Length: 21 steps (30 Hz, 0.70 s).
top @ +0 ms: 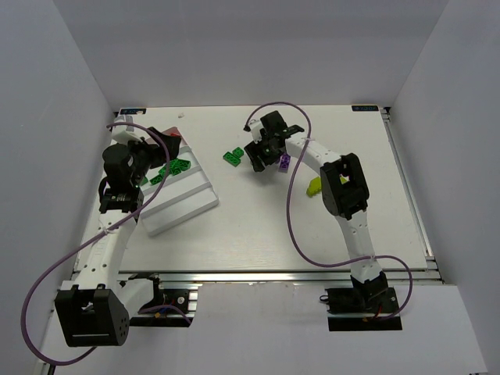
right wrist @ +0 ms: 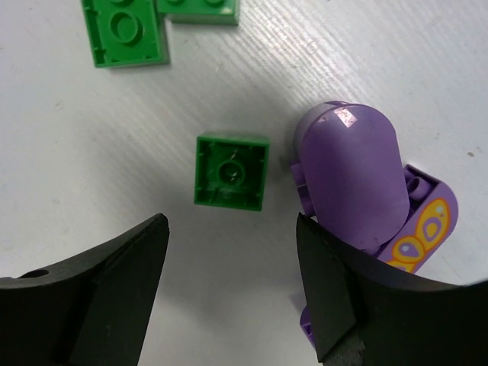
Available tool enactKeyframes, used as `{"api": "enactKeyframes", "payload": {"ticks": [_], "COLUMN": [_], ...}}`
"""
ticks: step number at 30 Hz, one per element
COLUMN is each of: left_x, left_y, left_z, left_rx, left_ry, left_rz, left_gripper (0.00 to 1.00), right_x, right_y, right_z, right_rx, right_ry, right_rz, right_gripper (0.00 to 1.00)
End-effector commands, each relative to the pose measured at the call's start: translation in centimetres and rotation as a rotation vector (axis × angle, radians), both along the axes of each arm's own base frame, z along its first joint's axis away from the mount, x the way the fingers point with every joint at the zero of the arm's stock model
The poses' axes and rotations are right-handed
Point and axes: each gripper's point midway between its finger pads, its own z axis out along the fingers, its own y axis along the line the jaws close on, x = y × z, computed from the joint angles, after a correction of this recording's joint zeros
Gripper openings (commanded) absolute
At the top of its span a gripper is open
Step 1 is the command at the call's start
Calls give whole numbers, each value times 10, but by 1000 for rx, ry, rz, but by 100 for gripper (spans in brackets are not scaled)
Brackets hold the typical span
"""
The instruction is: Sort the legos into containers by color
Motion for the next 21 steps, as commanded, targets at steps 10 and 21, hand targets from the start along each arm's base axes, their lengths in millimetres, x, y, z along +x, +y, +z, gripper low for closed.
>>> {"api": "enactKeyframes", "payload": {"ticks": [10,21], "left_x": [-3,-5], "left_y": [-11,-42], "left_z": [5,2], "left_rx": [-5,-11], "left_ry": [-30,-32], "left_rz": [-62,-195], "left_gripper": [98,96], "right_x": [20,23], "right_y": [18,27], "right_z": [7,5], "right_rx": [37,62], "right_ry": [-94,-115], "right_rz": [30,46], "right_gripper": [67,54]}}
